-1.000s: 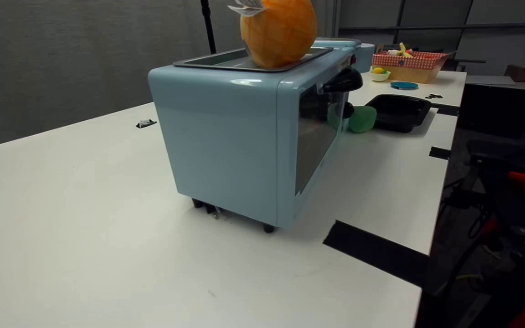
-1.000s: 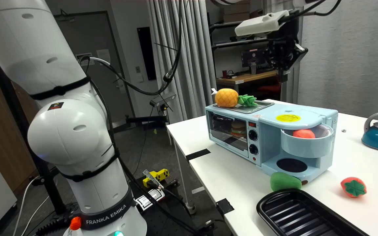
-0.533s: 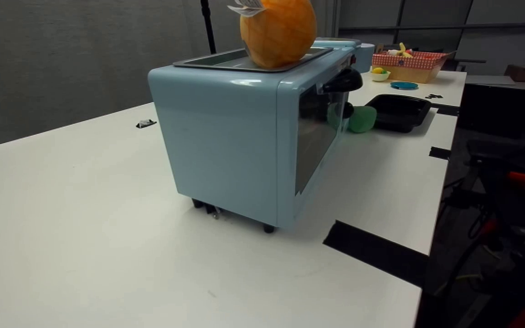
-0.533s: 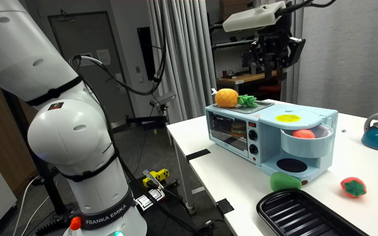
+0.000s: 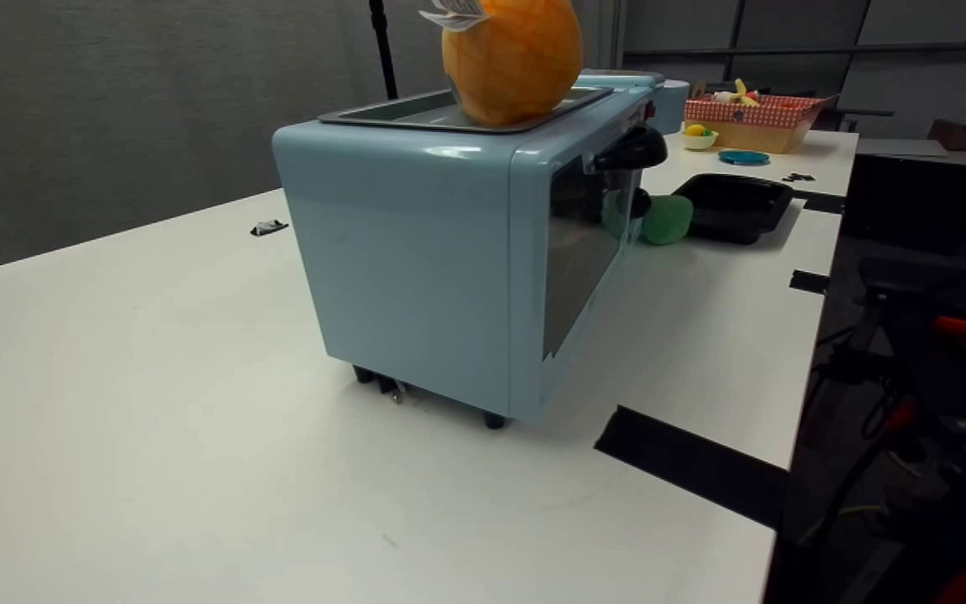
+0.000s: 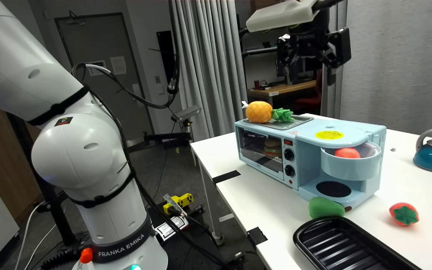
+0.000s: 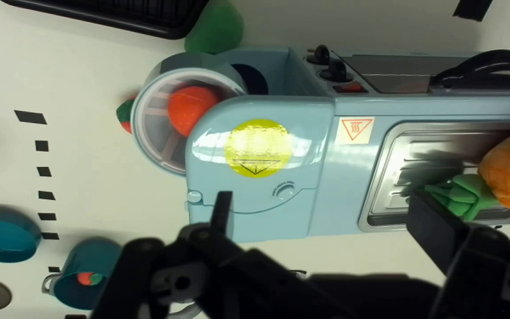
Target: Press the button on the top of the oven to open the drawer
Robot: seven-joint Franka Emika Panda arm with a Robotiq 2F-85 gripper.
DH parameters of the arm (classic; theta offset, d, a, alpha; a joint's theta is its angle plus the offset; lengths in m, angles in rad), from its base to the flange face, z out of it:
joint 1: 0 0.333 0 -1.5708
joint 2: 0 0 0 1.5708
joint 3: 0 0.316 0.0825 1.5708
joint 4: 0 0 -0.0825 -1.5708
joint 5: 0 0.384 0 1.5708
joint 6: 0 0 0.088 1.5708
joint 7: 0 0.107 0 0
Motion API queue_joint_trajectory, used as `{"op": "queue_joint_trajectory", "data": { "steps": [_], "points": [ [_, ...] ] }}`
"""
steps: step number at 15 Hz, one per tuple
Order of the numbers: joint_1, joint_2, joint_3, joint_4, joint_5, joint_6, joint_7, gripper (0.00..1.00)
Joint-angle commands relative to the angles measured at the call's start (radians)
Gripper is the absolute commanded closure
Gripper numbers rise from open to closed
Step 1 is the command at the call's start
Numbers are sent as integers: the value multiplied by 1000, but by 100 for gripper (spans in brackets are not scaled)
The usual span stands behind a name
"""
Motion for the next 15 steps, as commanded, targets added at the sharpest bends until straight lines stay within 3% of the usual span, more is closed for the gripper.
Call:
{"op": "queue_joint_trajectory", "data": {
  "steps": [1,15],
  "points": [
    [13,-53,-22,-43,14,3,-42,0],
    [7,-35,-22,-32,-4,-2,-29,0]
  ]
}}
